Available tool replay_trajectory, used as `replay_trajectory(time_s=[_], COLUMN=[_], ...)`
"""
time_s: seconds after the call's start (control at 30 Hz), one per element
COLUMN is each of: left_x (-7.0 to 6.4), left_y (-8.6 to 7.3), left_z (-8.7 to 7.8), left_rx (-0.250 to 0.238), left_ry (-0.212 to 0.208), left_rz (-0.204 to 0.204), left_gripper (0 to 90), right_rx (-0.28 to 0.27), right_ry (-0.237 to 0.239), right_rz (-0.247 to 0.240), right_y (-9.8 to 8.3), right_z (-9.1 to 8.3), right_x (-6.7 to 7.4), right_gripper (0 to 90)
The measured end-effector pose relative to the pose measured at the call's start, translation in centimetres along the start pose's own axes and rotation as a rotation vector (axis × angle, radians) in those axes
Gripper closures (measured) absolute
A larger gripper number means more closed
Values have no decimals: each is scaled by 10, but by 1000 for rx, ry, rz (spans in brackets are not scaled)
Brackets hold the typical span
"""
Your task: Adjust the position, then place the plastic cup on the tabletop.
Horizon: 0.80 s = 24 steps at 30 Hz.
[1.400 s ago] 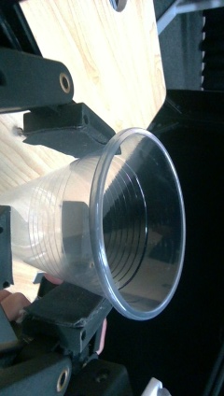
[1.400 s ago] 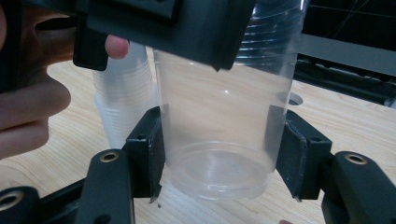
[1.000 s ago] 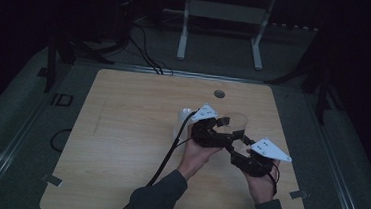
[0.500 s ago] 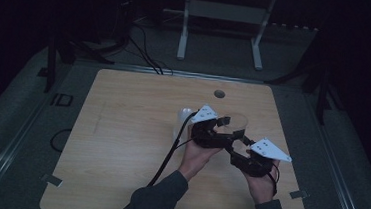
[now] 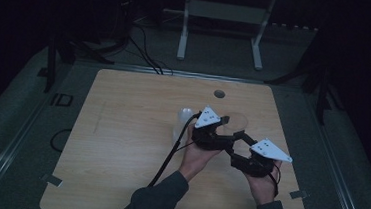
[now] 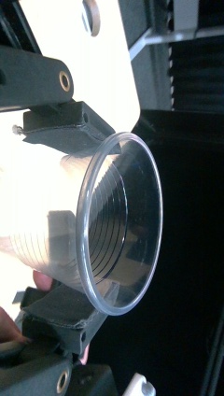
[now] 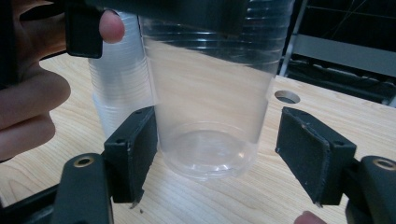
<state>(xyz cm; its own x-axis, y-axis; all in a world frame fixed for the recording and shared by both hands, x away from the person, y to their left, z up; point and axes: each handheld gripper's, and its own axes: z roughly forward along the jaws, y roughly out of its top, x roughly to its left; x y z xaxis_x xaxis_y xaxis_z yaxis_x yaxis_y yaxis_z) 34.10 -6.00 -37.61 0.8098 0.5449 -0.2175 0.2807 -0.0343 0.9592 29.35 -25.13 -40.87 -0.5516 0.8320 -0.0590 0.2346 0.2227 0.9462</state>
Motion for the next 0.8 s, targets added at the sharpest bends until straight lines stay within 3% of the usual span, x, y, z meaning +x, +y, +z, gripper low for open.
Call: replay_trajectory(time_s=[0.27,0.7,0.8], left_x=[-3,-1,-2], left_y=[-1,-5,-6], left_z=[1,3,3], left_rx=[-2,4,5], left_ry=[46,80,94], left_rz=[41,62,82], left_gripper=[295,295,295], right_rx=[-4,0,1], right_ry=[-10,-25,-26], right_rz=[1,6,8], right_y=[-1,-4,-5], right_z=[-5,-7,-8], right_x=[-3,-6,-7], right_gripper=[281,279,279])
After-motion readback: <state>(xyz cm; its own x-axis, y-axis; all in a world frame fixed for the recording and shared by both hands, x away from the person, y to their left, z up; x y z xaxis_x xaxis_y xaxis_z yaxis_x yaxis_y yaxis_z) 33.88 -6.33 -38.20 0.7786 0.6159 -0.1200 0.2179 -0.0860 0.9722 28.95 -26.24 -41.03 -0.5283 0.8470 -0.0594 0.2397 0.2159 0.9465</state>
